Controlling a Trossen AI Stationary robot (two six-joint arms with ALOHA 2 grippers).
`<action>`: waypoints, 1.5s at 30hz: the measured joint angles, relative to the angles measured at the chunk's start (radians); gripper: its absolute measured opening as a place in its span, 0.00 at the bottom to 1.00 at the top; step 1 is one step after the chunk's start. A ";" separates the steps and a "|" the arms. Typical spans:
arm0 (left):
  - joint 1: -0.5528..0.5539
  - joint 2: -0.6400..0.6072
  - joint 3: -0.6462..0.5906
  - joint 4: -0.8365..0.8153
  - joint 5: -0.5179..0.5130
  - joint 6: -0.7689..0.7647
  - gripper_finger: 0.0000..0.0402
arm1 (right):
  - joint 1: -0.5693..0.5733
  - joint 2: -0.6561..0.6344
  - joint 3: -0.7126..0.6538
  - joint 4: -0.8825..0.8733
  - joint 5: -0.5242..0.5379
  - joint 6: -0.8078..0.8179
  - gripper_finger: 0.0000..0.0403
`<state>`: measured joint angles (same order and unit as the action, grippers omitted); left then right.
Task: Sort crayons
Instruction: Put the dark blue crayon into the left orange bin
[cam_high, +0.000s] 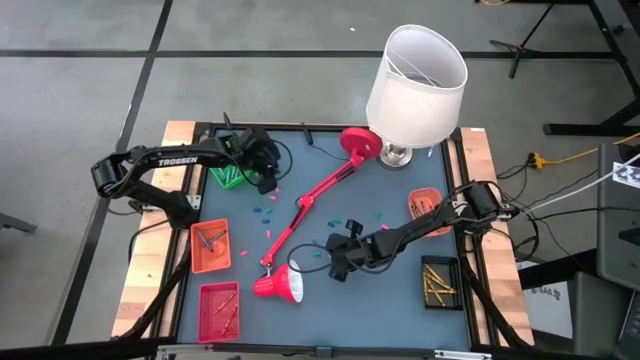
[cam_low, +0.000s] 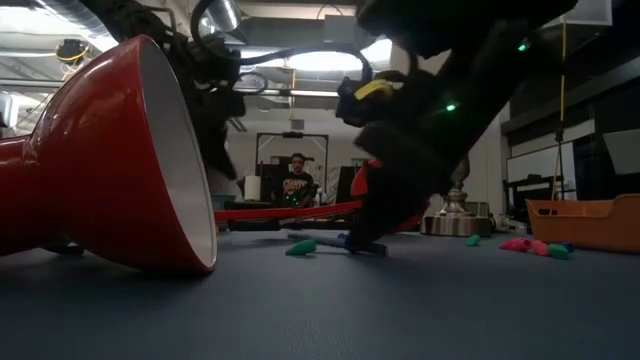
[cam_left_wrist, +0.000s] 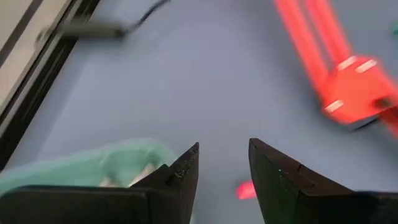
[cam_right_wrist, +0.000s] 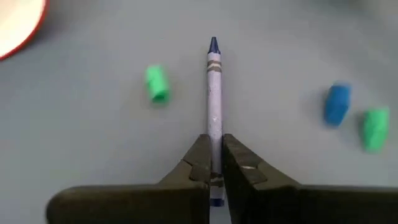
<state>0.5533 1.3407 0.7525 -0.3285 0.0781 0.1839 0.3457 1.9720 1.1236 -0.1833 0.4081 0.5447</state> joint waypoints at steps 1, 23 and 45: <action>-0.013 0.000 0.000 0.025 0.019 0.000 0.31 | -0.001 0.000 -0.001 0.009 0.019 -0.007 0.04; -0.251 0.000 0.000 0.181 0.244 0.057 0.31 | -0.078 -0.004 0.002 0.640 0.132 -0.360 0.05; -0.373 0.000 0.000 0.262 0.336 0.151 0.31 | -0.077 -0.219 0.003 0.535 0.168 -0.632 0.05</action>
<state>0.1806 1.3407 0.7525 -0.0665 0.4144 0.3351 0.2687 1.7528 1.1271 0.3520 0.5766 -0.0872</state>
